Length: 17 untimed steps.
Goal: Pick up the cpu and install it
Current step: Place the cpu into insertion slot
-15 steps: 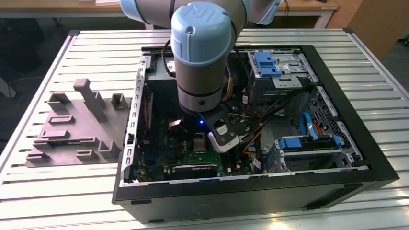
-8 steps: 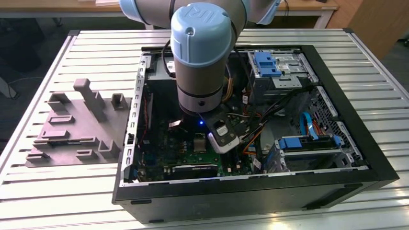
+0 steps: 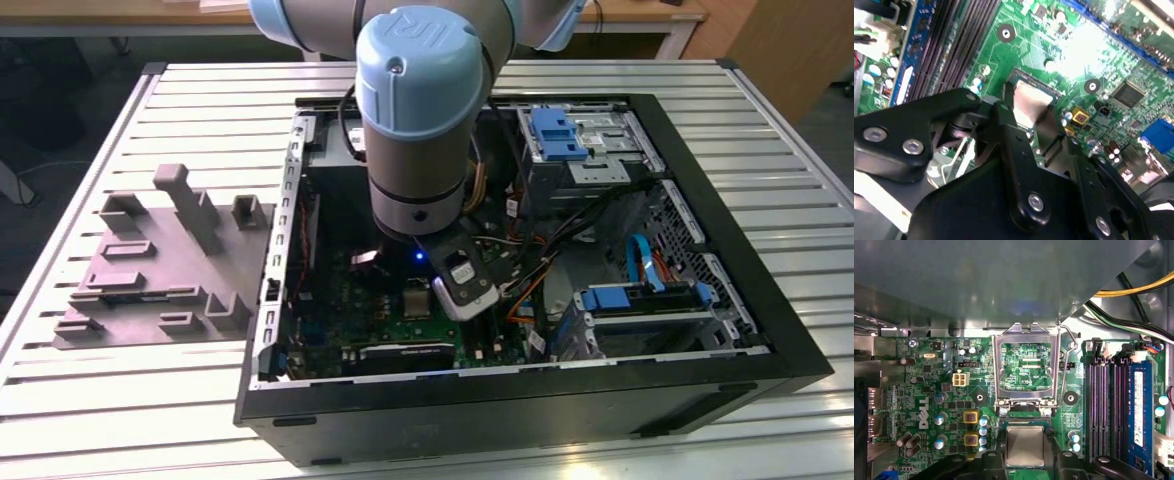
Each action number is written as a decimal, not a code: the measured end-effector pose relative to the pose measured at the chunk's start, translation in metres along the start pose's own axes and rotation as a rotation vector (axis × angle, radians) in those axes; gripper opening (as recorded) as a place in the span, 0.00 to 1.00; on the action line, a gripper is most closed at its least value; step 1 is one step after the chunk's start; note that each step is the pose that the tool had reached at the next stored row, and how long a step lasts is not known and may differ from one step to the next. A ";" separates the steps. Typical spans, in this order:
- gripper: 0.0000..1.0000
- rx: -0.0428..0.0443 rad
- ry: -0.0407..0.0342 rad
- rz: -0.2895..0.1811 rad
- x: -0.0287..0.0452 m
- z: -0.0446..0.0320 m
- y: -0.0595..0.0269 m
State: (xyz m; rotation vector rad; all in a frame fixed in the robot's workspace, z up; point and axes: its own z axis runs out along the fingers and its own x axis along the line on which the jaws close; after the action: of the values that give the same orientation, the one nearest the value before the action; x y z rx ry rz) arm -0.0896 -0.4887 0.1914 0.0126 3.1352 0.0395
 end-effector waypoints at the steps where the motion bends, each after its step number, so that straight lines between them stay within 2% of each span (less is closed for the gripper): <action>1: 0.46 0.0000 0.0000 0.000 0.0000 0.0000 0.0000; 15: 0.47 0.0000 0.0007 -0.026 0.0000 -0.0003 -0.0006; 16: 0.53 0.0000 0.0006 -0.026 0.0000 -0.0004 -0.0006; 17: 0.53 0.0000 0.0007 -0.026 0.0000 -0.0004 -0.0006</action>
State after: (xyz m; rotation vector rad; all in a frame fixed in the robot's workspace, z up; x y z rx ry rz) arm -0.0896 -0.4893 0.1918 -0.0277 3.1355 0.0393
